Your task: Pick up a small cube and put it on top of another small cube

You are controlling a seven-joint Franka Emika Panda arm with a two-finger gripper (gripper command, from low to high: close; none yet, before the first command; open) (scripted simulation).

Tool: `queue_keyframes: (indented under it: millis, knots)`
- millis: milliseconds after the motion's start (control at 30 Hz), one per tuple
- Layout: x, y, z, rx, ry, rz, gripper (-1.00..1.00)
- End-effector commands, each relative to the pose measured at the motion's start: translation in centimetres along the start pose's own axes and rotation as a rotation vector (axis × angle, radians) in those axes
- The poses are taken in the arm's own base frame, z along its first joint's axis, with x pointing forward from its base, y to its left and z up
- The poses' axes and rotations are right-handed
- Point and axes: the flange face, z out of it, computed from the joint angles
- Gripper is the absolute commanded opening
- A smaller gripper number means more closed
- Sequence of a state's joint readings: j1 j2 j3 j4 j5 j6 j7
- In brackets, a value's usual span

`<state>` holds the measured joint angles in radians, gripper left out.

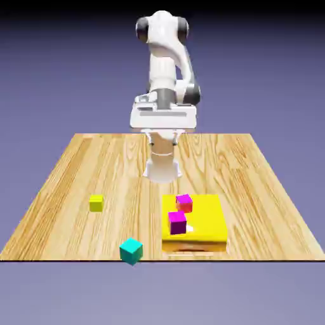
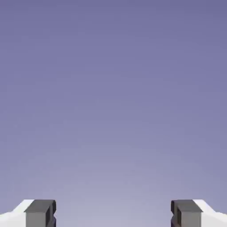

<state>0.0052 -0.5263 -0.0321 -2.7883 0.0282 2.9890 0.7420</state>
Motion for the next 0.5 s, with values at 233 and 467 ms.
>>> queue_keyframes:
  millis: [233, 467]
  knots:
    - [4.6, 11.6, 8.8, -0.329, -0.291, 0.437, 0.00]
    - [5.7, 23.3, 13.2, -0.560, -0.513, 0.827, 0.00]
